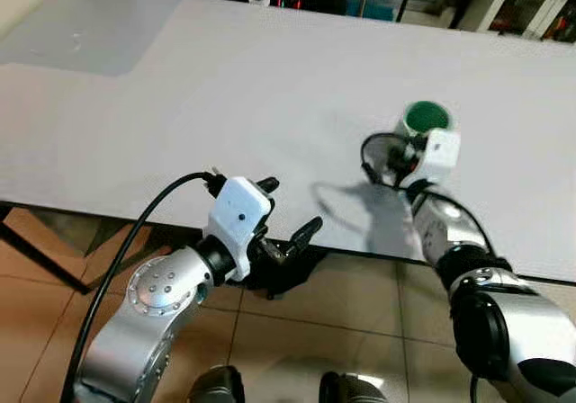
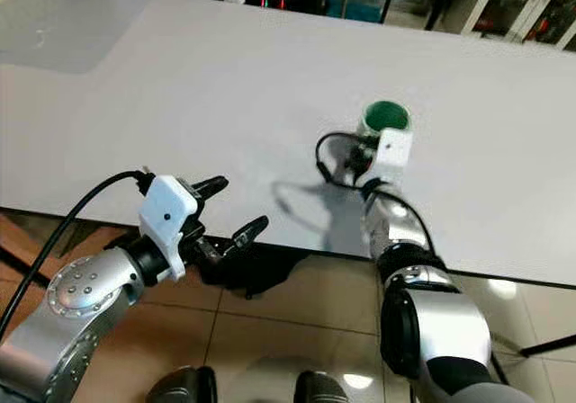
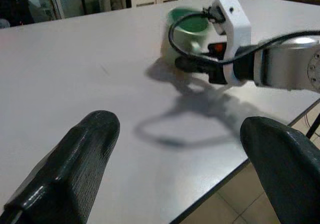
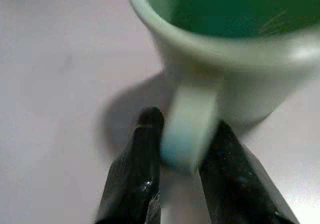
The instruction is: Setting the table
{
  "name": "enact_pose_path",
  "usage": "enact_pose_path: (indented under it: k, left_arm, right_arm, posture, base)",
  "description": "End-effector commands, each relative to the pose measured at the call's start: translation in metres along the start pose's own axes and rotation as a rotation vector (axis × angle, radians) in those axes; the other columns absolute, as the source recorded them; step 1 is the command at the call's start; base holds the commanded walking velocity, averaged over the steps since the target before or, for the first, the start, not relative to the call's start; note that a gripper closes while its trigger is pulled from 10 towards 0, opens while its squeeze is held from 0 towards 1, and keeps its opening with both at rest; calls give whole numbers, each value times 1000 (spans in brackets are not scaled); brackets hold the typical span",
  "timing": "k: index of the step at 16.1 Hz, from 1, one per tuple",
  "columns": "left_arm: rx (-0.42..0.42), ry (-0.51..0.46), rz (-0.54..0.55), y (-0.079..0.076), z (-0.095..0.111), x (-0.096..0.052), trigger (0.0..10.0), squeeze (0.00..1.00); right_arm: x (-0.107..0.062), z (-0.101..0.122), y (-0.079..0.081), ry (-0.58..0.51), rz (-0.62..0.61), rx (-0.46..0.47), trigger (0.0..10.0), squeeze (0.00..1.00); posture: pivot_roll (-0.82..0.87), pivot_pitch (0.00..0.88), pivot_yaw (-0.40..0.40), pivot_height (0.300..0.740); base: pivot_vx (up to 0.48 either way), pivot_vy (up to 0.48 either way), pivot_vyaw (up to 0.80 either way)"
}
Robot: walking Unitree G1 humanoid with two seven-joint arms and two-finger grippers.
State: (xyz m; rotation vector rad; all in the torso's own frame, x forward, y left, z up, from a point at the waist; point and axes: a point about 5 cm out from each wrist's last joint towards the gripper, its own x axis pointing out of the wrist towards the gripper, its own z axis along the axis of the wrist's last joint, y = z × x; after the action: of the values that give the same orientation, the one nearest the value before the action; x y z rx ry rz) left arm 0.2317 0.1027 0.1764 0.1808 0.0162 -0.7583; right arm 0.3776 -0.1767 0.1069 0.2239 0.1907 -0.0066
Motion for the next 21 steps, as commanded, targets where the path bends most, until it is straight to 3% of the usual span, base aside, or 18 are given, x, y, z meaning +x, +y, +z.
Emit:
enact_pose_path:
  k: [1,4,9,10,11,15,17,19,21]
  left_arm:
    - [-2,2,-16,-2,1,0,10000,0]
    - [10,-2,-6,1,3,3,10000,0]
    - [18,-13,31,7,4,5,10000,0]
    - [19,-14,33,7,4,5,10000,0]
    - [22,-16,37,7,4,5,10000,0]
    - [34,0,103,11,0,4,10000,0]
    - [48,36,191,16,-8,2,10000,0]
    - [76,90,288,21,-17,0,10000,0]
    - [54,90,388,24,-23,-6,10000,0]
  right_arm:
    - [0,1,-5,-9,-13,14,10000,1000]
    - [-2,1,-10,-29,-22,43,10000,1000]
    - [-1,13,-10,-90,-6,6,10000,1000]
    - [-1,15,-11,-99,-7,-9,10000,408]
    - [-1,17,-13,-114,-11,-15,10000,0]
    - [-7,16,-16,-177,53,-45,10000,0]
    - [-22,17,-26,-255,48,-79,10000,0]
    - [-46,13,-26,-276,116,-113,10000,0]
    - [-93,11,-18,-301,159,-106,10000,0]
  posture:
    - [58,185,-53,740]
    - [51,171,-53,740]
    - [42,159,-51,740]
    - [41,155,-54,740]
    - [41,155,-54,740]
    - [27,135,-59,740]
    - [21,107,-75,740]
    - [22,95,-80,740]
    - [8,72,-74,740]
  base:
    - [0,0,0]
    - [0,0,0]
    - [0,0,0]
    - [0,0,0]
    - [0,0,0]
    - [0,0,0]
    - [0,0,0]
    - [0,480,0]
    - [0,480,0]
